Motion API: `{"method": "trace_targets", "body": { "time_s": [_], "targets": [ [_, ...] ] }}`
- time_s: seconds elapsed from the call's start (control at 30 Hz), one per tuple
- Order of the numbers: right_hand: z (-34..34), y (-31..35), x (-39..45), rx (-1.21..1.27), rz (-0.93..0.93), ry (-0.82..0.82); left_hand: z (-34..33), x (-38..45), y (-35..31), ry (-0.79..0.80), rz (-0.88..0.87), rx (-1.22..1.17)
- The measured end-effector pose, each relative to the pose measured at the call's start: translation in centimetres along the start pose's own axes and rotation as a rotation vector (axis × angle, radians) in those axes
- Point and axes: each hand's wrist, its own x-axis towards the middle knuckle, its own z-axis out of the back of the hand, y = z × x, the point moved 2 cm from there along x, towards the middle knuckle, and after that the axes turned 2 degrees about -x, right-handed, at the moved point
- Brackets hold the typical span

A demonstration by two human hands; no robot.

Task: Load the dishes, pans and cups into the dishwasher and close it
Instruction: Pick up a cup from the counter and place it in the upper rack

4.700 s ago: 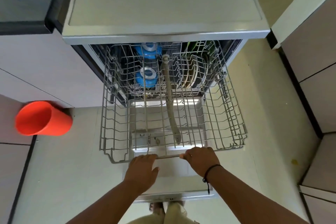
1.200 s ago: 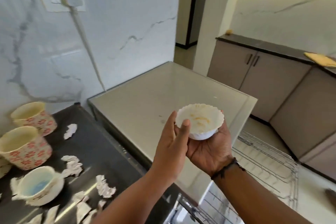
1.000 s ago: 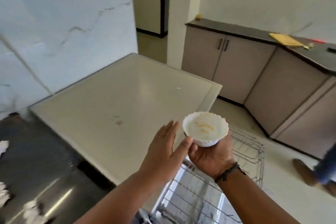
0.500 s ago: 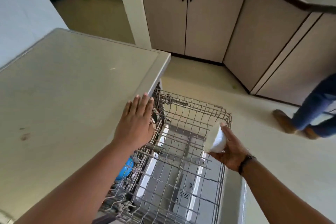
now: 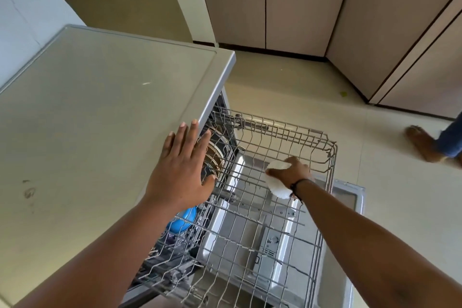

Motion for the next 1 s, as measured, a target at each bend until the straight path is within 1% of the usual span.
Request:
{"method": "trace_targets", "body": {
  "time_s": [0.07, 0.13, 0.23, 0.37, 0.57, 0.67, 0.77, 0.9, 1.0],
  "targets": [
    [-0.8, 0.5, 0.5, -0.286, 0.054, -0.084, 0.0, 0.1, 0.0, -0.001, 0.001, 0.001],
    [-1.4, 0.9, 0.5, -0.487, 0.104, -0.137, 0.0, 0.1, 0.0, -0.002, 0.004, 0.013],
    [-1.9, 1.1, 0.8, -0.631, 0.166, -0.209, -0.1, 0.1, -0.1, -0.001, 0.009, 0.017],
    [-1.9, 0.8, 1.8, -0.624, 0.187, -0.24, -0.2, 0.1, -0.2, -0.008, 0.006, -0.003],
    [-2.6, -0.7, 2.7, -0.639, 0.192, -0.224, -0.2, 0.1, -0.1, -0.009, -0.002, -0.026],
    [-3.5, -1.4, 2.7, -0.688, 0.222, -0.239, -0.3, 0.1, -0.1, -0.013, -0.011, -0.02],
    [-3.7, -1.6, 2.8, -0.733, 0.245, -0.211, -0.2, 0.2, -0.1, -0.017, -0.017, -0.025],
    [-3.3, -1.6, 2.4, -0.682, 0.251, -0.167, 0.0, 0.1, -0.2, -0.004, -0.015, -0.033],
    [-2.9, -1.5, 1.1, -0.652, 0.293, -0.212, 0.1, 0.0, -0.2, 0.007, -0.017, -0.025]
  ]
}}
